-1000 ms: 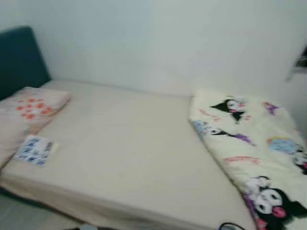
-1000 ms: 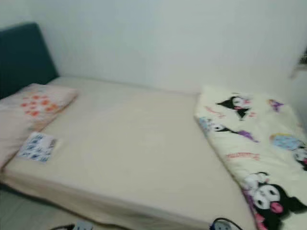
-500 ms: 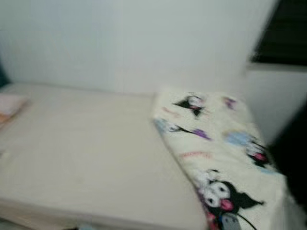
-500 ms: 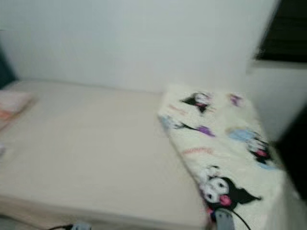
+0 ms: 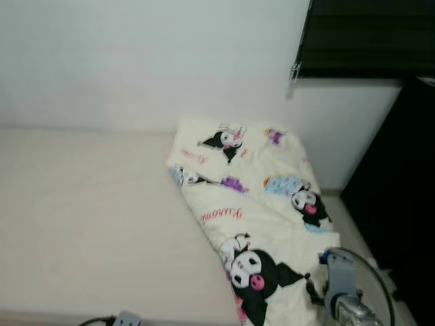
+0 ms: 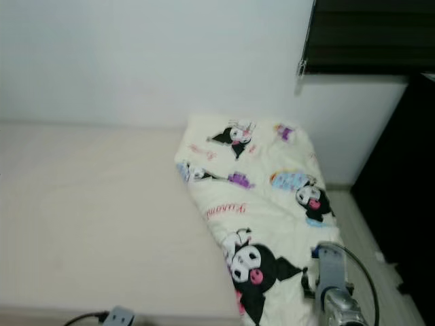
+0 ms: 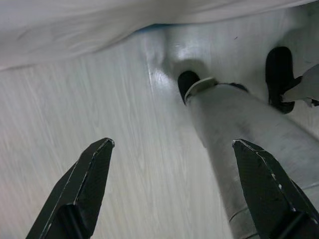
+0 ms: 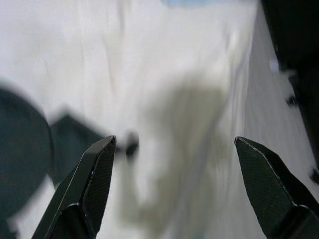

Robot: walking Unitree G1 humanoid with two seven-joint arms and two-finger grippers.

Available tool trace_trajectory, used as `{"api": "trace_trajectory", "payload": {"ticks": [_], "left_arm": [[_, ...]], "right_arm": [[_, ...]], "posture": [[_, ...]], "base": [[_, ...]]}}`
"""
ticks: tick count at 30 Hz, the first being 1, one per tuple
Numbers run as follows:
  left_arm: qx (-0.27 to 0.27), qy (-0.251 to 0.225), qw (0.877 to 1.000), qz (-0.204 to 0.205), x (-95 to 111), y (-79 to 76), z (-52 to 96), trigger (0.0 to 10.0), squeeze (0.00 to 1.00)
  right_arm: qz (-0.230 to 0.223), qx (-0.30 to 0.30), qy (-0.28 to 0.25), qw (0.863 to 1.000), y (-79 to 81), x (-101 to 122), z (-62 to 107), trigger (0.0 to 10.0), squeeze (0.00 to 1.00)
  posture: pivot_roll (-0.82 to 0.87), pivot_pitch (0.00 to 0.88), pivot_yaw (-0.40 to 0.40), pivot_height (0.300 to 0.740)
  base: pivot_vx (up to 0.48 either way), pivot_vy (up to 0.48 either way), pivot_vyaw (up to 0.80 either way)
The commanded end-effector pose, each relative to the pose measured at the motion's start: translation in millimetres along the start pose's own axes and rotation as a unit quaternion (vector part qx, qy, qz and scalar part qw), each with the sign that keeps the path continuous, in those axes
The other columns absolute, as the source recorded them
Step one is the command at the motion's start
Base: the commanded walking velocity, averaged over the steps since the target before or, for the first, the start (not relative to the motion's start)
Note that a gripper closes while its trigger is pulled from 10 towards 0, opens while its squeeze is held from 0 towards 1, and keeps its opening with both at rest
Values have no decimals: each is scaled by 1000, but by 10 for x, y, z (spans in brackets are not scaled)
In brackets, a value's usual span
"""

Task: Clean up the room

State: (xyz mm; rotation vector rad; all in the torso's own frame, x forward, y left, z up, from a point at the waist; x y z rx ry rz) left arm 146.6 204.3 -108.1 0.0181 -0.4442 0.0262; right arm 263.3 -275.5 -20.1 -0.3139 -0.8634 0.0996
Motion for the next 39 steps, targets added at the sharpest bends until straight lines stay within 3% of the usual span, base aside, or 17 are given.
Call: {"api": "trace_trajectory", "payload": {"ticks": [1,5,10,14,16,19,20,23,24,25,26,27,29,31,36,39], "left_arm": [[16,11,1000,-8,-42,88,14,10000,0],[31,7,999,-7,-42,116,17,10000,0],[49,-1,999,-3,-29,157,22,10000,0],[90,-34,995,27,80,291,40,10000,0],[124,-70,987,67,227,424,65,10000,0],[133,-92,984,80,325,478,79,10000,0],[134,-131,977,101,512,535,102,10000,0],[133,-158,972,114,640,569,123,10000,0],[132,-189,966,119,803,607,153,10000,0],[132,-189,966,119,803,607,153,10000,0],[129,-219,960,116,988,632,189,10000,0],[129,-219,960,116,988,632,189,10000,0],[121,-255,954,102,1247,621,238,10000,0],[115,-264,953,96,1322,579,243,10000,0],[99,-267,955,77,1360,423,213,10000,0],[97,-266,956,77,1348,407,207,10000,0]], "right_arm": [[-22,5,-21,1000,-3,65,-5,10000,0],[-69,18,-64,995,-28,259,-24,10000,0],[-93,-3,-56,994,-96,270,-30,10000,0],[-138,-33,-52,989,-209,252,-23,10000,0],[-169,-46,-56,983,-282,232,-10,10000,0],[-179,-52,-56,981,-316,217,-4,10000,0],[-199,-57,-59,976,-363,202,6,10000,0],[-212,-60,-62,973,-394,192,12,10000,0],[-232,-58,-68,969,-418,188,18,10000,0],[-232,-58,-68,969,-418,188,18,10000,0],[-247,-57,-73,965,-436,183,23,10000,0],[-247,-57,-73,965,-436,183,23,10000,0],[-267,-48,-86,959,-443,196,27,10000,0],[-270,-42,-93,957,-441,212,27,10000,0],[-282,-38,-99,953,-461,222,30,10000,0],[-284,-39,-98,953,-471,214,32,10000,0]], "posture": [[-125,0,6,740],[-127,0,6,740],[-127,0,6,735],[-129,0,7,720],[-129,0,5,710],[-127,0,4,705],[-126,0,4,700],[-125,0,3,695],[-122,0,2,690],[-122,0,2,690],[-120,0,3,685],[-120,0,3,685],[-124,0,10,675],[-125,0,12,670],[-124,0,15,650],[-124,0,15,645]], "base": [[0,0,0],[0,0,0],[0,0,0],[0,0,0],[0,0,0],[0,0,0],[0,0,0],[0,0,0],[0,0,0],[0,0,0],[0,0,0],[0,0,0],[0,0,0],[0,0,0],[0,0,0],[0,0,0]]}}
Point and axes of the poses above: a point about 5 cm out from each wrist's last joint towards the gripper, its own z axis pointing back from the gripper into the wrist, its own x axis along the axis of the wrist's last joint, y = z × x, the point moved 1 cm from there along -z, pointing out of the wrist towards the gripper, and after that the axes turned 15 degrees about z, right-handed, at the moved point
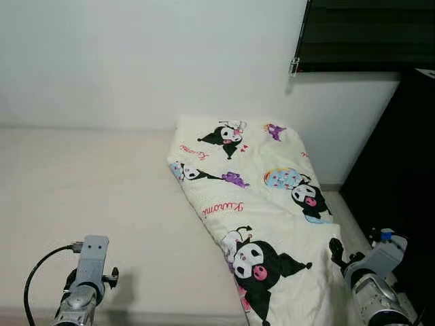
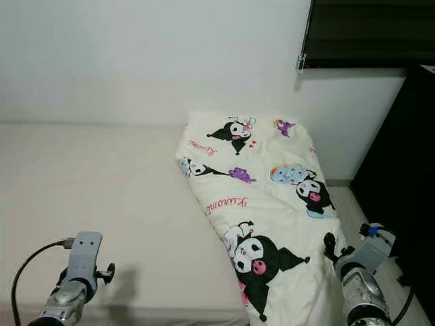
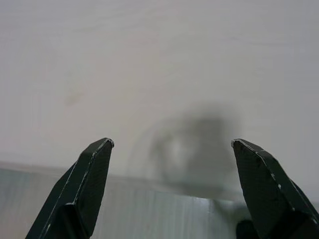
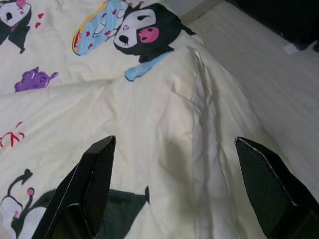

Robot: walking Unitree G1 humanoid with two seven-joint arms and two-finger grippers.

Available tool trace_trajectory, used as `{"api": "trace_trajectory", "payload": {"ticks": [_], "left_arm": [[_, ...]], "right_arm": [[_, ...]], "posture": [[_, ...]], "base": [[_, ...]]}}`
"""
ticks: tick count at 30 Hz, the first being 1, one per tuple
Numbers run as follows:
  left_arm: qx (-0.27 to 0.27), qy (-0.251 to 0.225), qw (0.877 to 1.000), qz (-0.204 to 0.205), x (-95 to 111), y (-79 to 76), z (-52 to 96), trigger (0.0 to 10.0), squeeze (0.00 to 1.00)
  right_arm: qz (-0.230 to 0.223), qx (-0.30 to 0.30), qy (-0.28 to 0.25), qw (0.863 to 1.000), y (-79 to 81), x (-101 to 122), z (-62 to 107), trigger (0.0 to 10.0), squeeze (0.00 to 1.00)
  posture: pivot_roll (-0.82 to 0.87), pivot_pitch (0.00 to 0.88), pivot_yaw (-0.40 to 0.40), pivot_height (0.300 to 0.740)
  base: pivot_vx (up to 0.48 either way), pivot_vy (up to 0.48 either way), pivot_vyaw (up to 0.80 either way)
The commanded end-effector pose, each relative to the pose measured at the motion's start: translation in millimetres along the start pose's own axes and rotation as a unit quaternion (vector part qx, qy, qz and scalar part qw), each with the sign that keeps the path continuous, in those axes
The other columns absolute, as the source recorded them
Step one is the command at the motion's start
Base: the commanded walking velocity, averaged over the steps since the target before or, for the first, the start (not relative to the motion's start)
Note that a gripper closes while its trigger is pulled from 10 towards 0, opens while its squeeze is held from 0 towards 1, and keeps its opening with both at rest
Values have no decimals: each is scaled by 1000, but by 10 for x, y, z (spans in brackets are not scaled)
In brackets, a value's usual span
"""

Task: Clean up the room

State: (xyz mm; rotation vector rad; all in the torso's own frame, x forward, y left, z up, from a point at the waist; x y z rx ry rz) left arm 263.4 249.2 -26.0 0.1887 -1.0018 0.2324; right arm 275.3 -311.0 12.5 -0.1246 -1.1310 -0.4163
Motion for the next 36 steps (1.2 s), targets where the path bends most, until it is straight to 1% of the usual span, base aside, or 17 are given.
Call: {"api": "trace_trajectory", "payload": {"ticks": [1,3,4,7,12,16,17,18,22,27,28,30,31,33,34,35,36], "left_arm": [[-2,10,1000,-5,-71,-5,20,10000,0],[-4,16,1000,-8,-133,-14,42,10000,0],[-4,16,1000,-8,-133,-14,42,10000,0],[-2,33,999,-15,-234,26,76,10000,0],[-2,41,999,-22,-276,47,91,10000,0],[-2,42,999,-24,-284,58,95,10000,0],[-2,41,999,-26,-284,65,96,10000,0],[-2,39,999,-27,-269,77,91,10000,0],[-4,36,999,-31,-254,78,87,10000,0],[-4,34,999,-34,-245,83,85,10000,0],[-4,35,999,-36,-250,92,88,10000,0],[-5,36,999,-39,-261,101,94,10000,0],[-5,36,999,-39,-261,101,94,10000,0],[-7,36,998,-42,-266,105,97,10000,0],[-7,36,998,-42,-266,105,97,10000,0],[-6,36,998,-43,-267,110,98,10000,0],[-6,36,998,-43,-267,110,98,10000,0]], "right_arm": [[-13,-6,2,1000,-47,-2,8,10000,0],[-19,-8,2,1000,-81,-10,17,10000,0],[-19,-8,2,1000,-81,-10,17,10000,0],[-25,-7,-1,1000,-127,-1,28,10000,0],[-33,7,-12,999,-129,36,25,10000,0],[-43,29,-24,998,-89,74,14,10000,0],[-47,47,-30,997,-45,97,6,10000,0],[-55,83,-45,994,48,143,-8,10000,0],[-60,101,-53,992,95,166,-13,10000,0],[-54,94,-48,993,84,140,-9,10000,0],[-67,92,-51,992,71,127,-2,10000,0],[-102,117,-64,986,112,114,11,10000,0],[-102,117,-64,986,112,114,11,10000,0],[-121,158,-81,977,208,124,22,10000,0],[-121,158,-81,977,208,124,22,10000,0],[-139,186,-93,968,270,139,30,10000,0],[-139,186,-93,968,270,139,30,10000,0]], "posture": [[-124,0,15,645],[-123,0,14,635],[-123,0,14,635],[-117,0,15,620],[-115,0,18,605],[-110,0,21,595],[-106,0,23,590],[-99,0,25,580],[-97,0,28,570],[-94,0,30,560],[-90,0,34,556],[-90,0,36,556],[-90,0,36,556],[-82,0,36,556],[-82,0,36,556],[-77,0,34,556],[-77,0,34,556]], "base": [[0,0,0],[0,0,0],[0,0,0],[0,0,0],[0,0,0],[0,0,0],[0,0,0],[0,0,0],[0,0,0],[0,0,0],[0,0,0],[0,0,0],[0,0,0],[0,0,0],[0,0,0],[0,0,0],[0,0,0]]}}
Point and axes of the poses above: a point about 5 cm out from each wrist's last joint towards the gripper, its own z axis pointing back from the gripper into the wrist, its own x axis along the axis of the wrist's last joint, y = z × x, the point moved 1 cm from there along -z, pointing out of the wrist towards the gripper, and after that the axes turned 15 degrees about z, right-handed, at the moved point
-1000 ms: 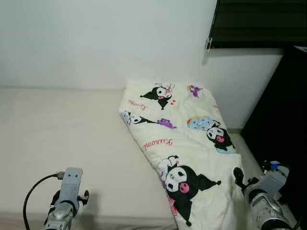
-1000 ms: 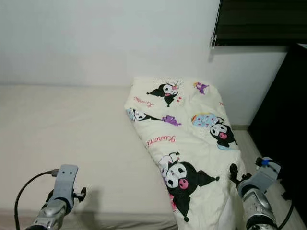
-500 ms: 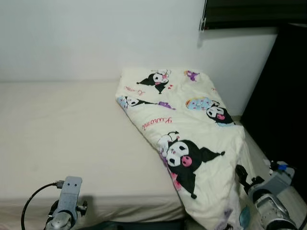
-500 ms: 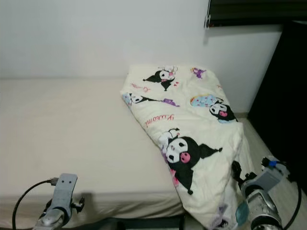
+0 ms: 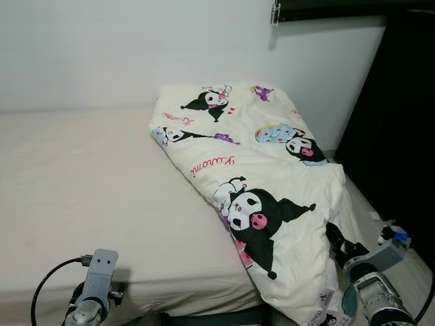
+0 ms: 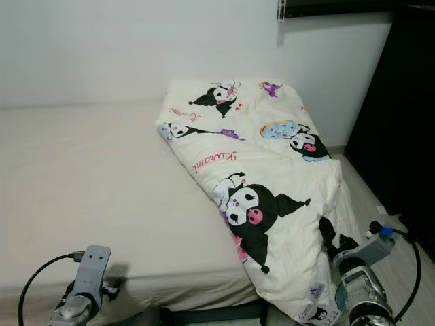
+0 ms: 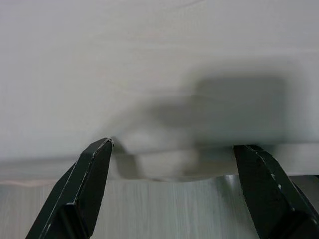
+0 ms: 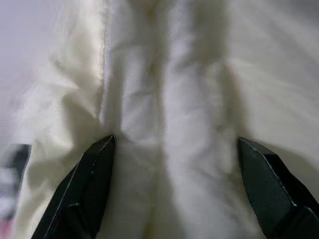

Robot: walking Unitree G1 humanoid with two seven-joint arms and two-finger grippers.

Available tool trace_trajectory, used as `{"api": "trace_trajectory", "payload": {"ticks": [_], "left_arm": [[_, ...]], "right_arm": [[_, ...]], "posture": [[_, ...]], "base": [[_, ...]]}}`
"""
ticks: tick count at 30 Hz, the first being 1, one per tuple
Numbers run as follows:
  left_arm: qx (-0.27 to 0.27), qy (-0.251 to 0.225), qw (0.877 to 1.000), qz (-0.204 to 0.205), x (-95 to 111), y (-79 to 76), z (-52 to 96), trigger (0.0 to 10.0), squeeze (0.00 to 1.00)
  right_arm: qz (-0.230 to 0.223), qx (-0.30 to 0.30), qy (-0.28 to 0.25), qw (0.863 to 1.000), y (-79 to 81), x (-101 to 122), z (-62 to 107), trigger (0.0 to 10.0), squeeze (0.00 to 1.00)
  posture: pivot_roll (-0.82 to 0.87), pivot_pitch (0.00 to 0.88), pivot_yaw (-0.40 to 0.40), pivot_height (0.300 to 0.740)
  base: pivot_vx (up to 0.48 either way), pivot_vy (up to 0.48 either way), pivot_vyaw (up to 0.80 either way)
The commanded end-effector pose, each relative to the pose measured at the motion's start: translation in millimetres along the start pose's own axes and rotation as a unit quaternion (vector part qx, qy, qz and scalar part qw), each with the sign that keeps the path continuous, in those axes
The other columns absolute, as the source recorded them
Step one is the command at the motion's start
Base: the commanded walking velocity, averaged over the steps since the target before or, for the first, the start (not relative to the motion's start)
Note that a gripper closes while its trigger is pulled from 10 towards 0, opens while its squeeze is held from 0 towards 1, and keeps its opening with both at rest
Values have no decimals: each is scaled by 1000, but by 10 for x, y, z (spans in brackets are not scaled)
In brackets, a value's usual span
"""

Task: Clean up the room

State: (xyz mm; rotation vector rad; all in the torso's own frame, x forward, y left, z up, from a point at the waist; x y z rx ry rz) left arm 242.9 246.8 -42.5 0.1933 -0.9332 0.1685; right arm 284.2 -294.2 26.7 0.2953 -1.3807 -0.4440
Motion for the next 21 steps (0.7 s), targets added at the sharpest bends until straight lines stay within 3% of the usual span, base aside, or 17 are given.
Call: {"api": "trace_trajectory", "payload": {"ticks": [1,8,17,21], "left_arm": [[6,4,1000,-12,-28,96,15,10000,0],[6,5,1000,-15,-42,99,20,10000,0],[3,5,1000,-17,-45,75,20,10000,0],[-2,6,1000,-19,-55,44,21,10000,0]], "right_arm": [[-44,62,-29,997,155,6,-43,10000,0],[-60,105,-17,992,248,-82,-28,10000,0],[-48,95,4,994,250,-150,-22,10000,0],[-55,152,6,987,372,-182,-24,10000,0]], "posture": [[-75,0,33,556],[-77,0,34,556],[-81,0,32,556],[-82,0,31,556]], "base": [[0,0,0],[0,0,0],[0,0,0],[0,0,0]]}}
Point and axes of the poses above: a point about 5 cm out from each wrist's last joint towards the gripper, its own z axis pointing back from the gripper into the wrist, its own x axis along the axis of the wrist's last joint, y = z × x, the point moved 1 cm from there along -z, pointing out of the wrist towards the gripper, and after that the axes turned 15 degrees about z, right-handed, at the moved point
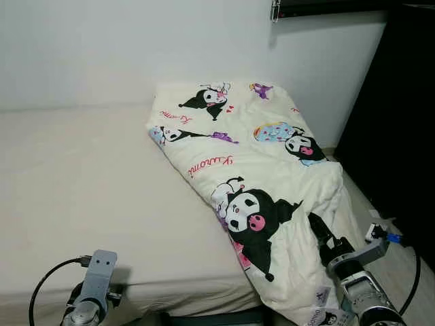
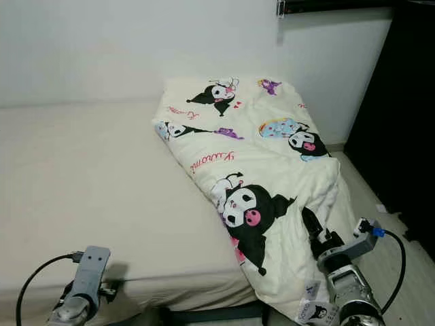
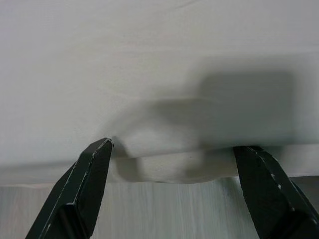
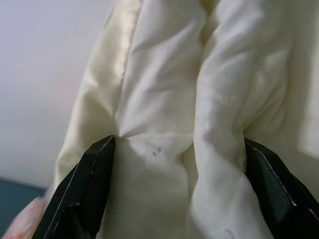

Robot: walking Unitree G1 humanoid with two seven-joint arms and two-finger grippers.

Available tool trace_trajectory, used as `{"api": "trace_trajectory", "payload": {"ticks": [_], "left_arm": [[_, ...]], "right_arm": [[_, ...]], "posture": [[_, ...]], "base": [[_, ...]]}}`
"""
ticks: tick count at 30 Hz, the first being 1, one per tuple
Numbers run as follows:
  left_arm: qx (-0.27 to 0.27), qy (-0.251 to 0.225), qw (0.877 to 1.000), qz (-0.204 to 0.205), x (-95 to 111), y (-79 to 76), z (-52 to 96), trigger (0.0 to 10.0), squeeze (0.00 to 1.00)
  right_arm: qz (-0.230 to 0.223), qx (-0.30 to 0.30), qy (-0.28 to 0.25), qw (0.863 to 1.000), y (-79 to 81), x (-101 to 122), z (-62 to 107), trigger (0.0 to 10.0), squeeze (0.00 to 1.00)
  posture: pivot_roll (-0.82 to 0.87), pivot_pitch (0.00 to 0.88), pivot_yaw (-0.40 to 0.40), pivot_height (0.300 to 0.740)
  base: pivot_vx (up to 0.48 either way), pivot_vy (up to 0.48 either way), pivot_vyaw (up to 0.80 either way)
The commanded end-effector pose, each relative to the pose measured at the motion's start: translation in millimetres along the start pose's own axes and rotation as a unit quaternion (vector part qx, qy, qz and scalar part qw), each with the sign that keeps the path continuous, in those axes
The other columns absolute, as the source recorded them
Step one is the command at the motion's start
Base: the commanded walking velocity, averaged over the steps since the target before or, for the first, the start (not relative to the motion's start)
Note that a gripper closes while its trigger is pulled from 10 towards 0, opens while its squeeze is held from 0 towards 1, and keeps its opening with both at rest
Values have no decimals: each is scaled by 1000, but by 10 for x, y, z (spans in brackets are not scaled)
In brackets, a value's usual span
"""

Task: Clean up the room

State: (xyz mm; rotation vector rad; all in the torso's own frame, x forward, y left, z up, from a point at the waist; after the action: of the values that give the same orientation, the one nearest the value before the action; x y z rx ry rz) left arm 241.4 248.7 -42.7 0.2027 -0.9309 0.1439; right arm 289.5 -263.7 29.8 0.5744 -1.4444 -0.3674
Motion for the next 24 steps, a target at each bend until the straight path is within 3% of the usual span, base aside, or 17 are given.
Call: {"api": "trace_trajectory", "payload": {"ticks": [1,5,6,7,13,14,15,16,20,23,24], "left_arm": [[-1,7,1000,-6,-51,20,17,10000,0],[0,8,1000,-5,-61,23,20,10000,0],[0,9,1000,-5,-66,24,21,10000,0],[0,10,1000,-6,-69,23,22,10000,0],[1,8,1000,-5,-60,23,20,10000,0],[17,-4,999,30,29,75,-6,10000,0],[17,-4,999,30,29,75,-6,10000,0],[38,-48,995,77,319,180,-71,10000,0],[43,-64,993,88,418,208,-87,10000,0],[37,-146,982,117,946,225,-142,10000,0],[37,-146,982,117,946,225,-142,10000,0]], "right_arm": [[4,44,26,999,105,-102,-19,10000,0],[25,40,52,998,114,-151,-27,10000,0],[33,15,60,998,76,-150,-28,3059,0],[31,-4,63,997,47,-145,-28,0,0],[23,-3,40,999,52,-72,-57,0,0],[27,15,37,999,97,-49,-91,0,0],[27,15,37,999,97,-49,-91,0,0],[49,71,61,994,250,-106,-161,0,0],[61,90,72,992,301,-137,-178,0,0],[85,191,114,971,632,-293,-280,0,0],[85,191,114,971,632,-293,-280,0,0]], "posture": [[-82,0,29,556],[-84,0,28,556],[-84,0,28,556],[-85,0,27,556],[-87,0,24,556],[-95,0,22,556],[-95,0,22,556],[-94,0,14,556],[-93,0,12,556],[-93,0,5,556],[-93,0,5,556]], "base": [[0,0,0],[0,0,0],[0,0,0],[0,0,0],[0,0,0],[0,0,0],[0,0,0],[0,0,0],[0,0,0],[0,0,0],[0,0,0]]}}
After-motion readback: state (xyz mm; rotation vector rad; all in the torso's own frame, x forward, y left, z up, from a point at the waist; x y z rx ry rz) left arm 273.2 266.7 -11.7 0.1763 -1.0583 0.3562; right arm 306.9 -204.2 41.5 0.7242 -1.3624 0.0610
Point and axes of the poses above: a point about 5 cm out from each wrist's last joint towards the gripper, its own z axis pointing back from the gripper into the wrist, its own x axis along the axis of the wrist's last joint, y = z × x, the point moved 1 cm from there along -z, pointing out of the wrist towards the gripper, and after that the axes turned 15 degrees about z, right-handed, at the moved point
